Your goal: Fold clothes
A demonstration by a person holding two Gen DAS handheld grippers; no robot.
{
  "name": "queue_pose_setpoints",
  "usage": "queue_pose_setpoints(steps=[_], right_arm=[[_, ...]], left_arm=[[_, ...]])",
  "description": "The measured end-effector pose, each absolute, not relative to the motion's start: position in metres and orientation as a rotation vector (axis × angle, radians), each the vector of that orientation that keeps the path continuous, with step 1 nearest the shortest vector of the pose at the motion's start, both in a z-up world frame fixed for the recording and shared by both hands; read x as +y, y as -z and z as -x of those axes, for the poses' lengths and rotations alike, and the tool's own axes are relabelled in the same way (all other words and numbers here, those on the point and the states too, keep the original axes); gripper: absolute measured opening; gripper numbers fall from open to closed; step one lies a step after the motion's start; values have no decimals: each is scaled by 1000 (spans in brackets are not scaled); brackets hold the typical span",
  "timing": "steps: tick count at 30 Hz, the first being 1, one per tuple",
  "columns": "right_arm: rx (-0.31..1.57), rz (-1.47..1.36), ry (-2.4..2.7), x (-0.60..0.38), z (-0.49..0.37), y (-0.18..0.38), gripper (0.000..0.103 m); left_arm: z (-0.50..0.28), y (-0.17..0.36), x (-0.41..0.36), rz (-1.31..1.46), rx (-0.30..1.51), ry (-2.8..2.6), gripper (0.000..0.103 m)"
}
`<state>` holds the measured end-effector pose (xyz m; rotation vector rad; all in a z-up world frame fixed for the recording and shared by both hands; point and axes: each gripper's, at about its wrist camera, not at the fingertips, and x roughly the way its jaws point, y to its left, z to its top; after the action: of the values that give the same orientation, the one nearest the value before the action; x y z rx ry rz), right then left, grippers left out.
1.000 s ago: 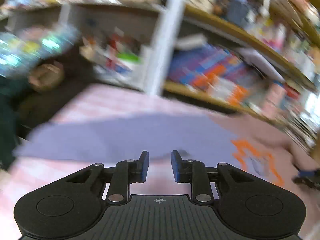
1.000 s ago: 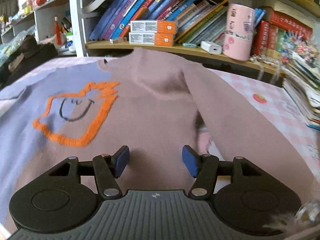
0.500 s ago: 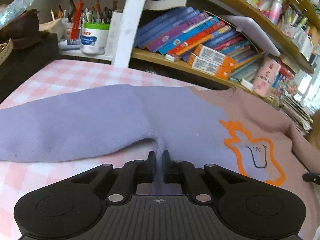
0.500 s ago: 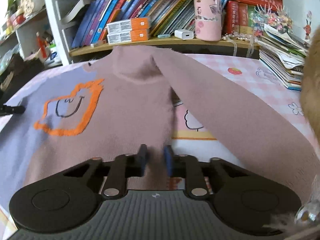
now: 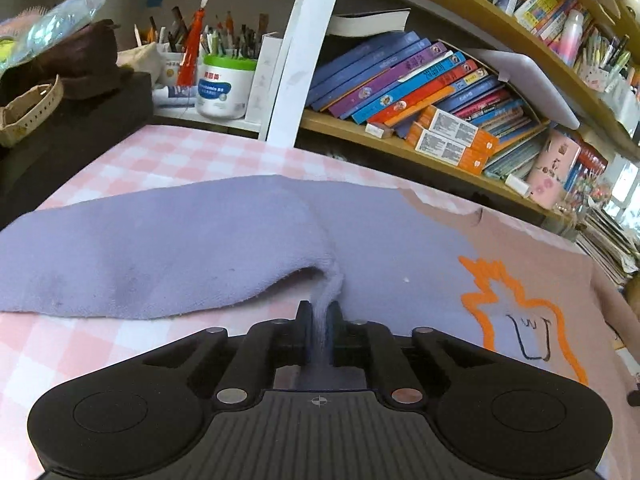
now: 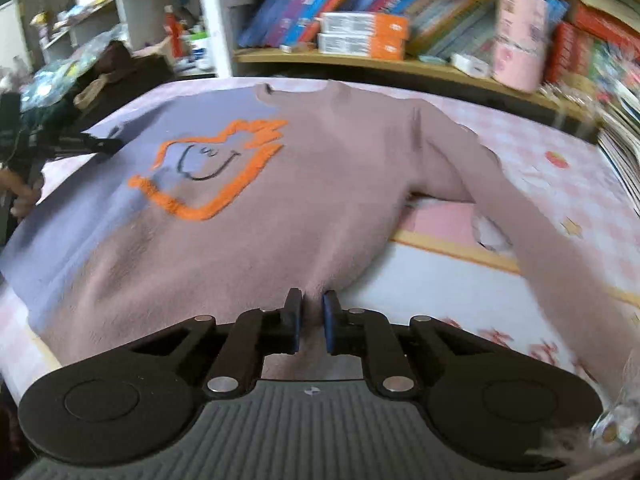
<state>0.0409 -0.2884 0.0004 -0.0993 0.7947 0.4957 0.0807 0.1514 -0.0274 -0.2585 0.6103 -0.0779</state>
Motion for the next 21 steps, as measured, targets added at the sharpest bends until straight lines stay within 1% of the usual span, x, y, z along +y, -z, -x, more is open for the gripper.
queue_pose_setpoints(steps=[2,3,4,5,7,11,12,13,15,18,19,20,21], right_arm=[[740,70,-446,-307,-42,-15,24],[702,68,-409,-317,-43,-25,36],[658,82,-348,-330,-47,-36,44],[638,104,-281,-343,-52,-44,44],[655,127,-114,-375,-65,-55,44],[765,3,58,-431,-70,-50,45],[783,-8,77,-438,-68,-45,48],[786,-7,90,-441,-66,-39,57],[797,-5,106,-442,-63,-26,65],[846,-1,115,-437,-64,-5,64],[867,-3,110,-435,-66,1,59],[870,-21,96,-436,-68,3,57],[868,-43,81,-438,-69,4,49]], left_arm=[[-80,27,149,242,612,76,9],[-79,27,149,240,612,78,9],[-79,27,149,239,612,80,9],[-78,27,150,239,612,82,9],[-76,27,152,253,607,89,9],[-72,26,152,246,595,99,9],[-72,26,149,229,595,100,9],[-72,25,147,214,595,101,9],[-71,24,144,197,591,102,10],[-71,25,145,204,592,107,10],[-71,25,146,207,592,108,10],[-71,24,146,208,591,109,10],[-71,24,145,207,591,109,10]])
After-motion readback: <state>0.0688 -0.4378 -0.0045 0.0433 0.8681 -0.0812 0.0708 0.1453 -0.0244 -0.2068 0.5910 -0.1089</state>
